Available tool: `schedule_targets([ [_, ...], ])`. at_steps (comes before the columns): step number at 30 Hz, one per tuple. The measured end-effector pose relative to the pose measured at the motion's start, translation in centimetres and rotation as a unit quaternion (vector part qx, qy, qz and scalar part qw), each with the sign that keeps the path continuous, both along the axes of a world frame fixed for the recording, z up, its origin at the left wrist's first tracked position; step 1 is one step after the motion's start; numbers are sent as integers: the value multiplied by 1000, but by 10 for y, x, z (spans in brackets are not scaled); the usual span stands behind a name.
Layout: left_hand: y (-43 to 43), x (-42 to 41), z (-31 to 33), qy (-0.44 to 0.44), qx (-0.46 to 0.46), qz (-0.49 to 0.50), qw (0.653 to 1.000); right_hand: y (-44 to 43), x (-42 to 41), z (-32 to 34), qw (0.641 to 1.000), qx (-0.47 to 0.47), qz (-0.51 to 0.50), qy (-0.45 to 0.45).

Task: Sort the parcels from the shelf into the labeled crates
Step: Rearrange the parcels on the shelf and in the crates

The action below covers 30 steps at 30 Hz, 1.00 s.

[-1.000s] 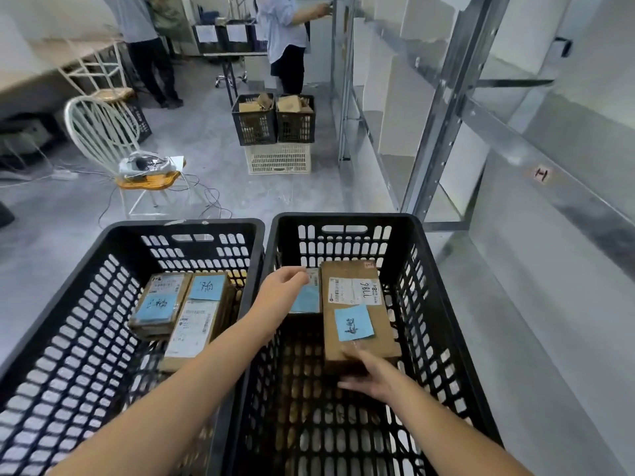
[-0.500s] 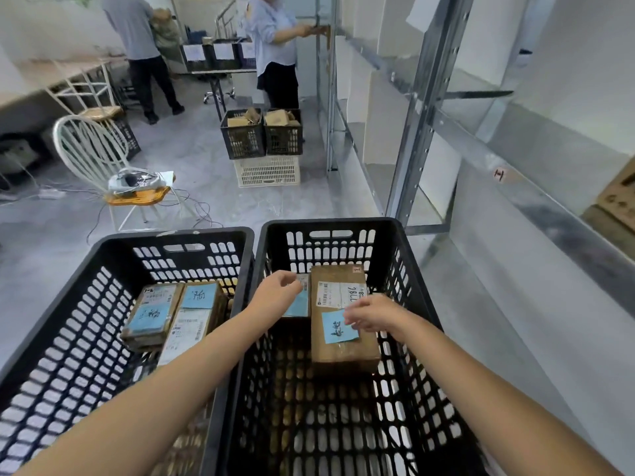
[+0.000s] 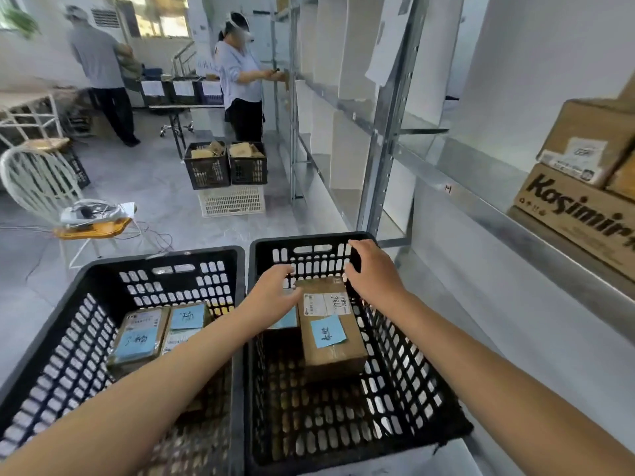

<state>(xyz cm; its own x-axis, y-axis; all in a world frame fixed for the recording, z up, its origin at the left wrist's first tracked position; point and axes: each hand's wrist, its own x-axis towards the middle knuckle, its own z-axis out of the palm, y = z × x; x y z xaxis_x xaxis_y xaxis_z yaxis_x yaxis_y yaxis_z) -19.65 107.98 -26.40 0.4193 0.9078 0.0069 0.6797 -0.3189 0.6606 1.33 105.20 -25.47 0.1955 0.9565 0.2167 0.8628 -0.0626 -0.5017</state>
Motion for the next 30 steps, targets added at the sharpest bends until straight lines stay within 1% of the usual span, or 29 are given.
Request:
schedule_targets([
  [4, -5, -20, 13, -37, 14, -11, 999, -20, -18, 11, 999, -26, -14, -11],
  [7, -9, -42, 22, -66, 8, 3, 998, -35, -34, 17, 998, -39, -25, -37],
  [10, -18, -64, 26, -67, 15, -4, 998, -51, -54, 20, 996, -68, -32, -48],
  [13, -30, -83, 26, -58, 37, -42, 997, -68, -74, 20, 992, -101, -32, -76],
  [16, -46, -96, 24, -63, 59, -81, 993, -93, -91, 17, 989, -99, -54, -100],
  [21, -75, -102, 12, -39, 49, -168, 984, -150, -103, 15, 982, -117, -114, -91],
  [24, -93, -91, 16, -21, 47, -203, 978, -187, -102, 19, 974, -139, -148, -100],
  [30, -145, -42, 42, 8, 65, -299, 952, -266, -87, 49, 960, -122, -219, -121],
])
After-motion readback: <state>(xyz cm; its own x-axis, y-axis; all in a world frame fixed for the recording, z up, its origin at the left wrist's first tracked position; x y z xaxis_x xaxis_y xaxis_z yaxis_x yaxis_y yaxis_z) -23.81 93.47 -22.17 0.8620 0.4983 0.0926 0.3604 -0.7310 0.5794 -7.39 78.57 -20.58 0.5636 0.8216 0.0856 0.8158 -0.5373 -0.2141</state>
